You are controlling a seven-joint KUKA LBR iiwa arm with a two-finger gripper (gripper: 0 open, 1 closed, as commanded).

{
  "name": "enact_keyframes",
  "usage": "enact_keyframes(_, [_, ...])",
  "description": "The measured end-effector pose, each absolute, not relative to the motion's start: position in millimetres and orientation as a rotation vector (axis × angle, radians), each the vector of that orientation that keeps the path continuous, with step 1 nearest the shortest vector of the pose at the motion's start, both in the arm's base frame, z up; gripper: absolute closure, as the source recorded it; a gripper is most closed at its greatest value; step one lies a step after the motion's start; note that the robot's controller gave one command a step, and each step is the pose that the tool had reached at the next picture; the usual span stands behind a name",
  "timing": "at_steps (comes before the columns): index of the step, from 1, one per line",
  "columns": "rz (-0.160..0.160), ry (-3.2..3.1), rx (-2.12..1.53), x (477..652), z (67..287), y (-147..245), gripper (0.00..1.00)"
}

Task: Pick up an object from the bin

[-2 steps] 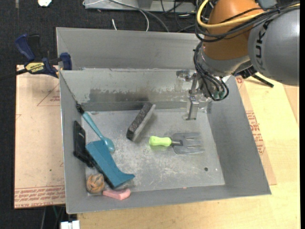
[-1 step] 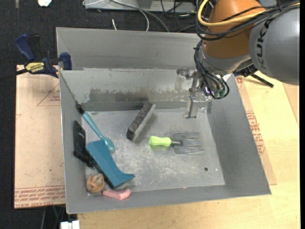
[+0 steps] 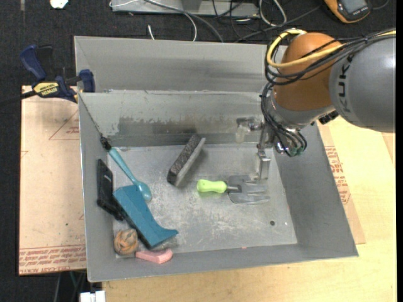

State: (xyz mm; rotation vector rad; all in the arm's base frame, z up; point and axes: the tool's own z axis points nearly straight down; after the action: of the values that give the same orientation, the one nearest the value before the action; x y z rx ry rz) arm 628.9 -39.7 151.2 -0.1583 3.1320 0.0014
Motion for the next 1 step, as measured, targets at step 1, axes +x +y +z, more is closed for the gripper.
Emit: enact_keyframes(1, [0.002, 3.065, -0.647, 600.4, 153.0, -69.5, 0.0])
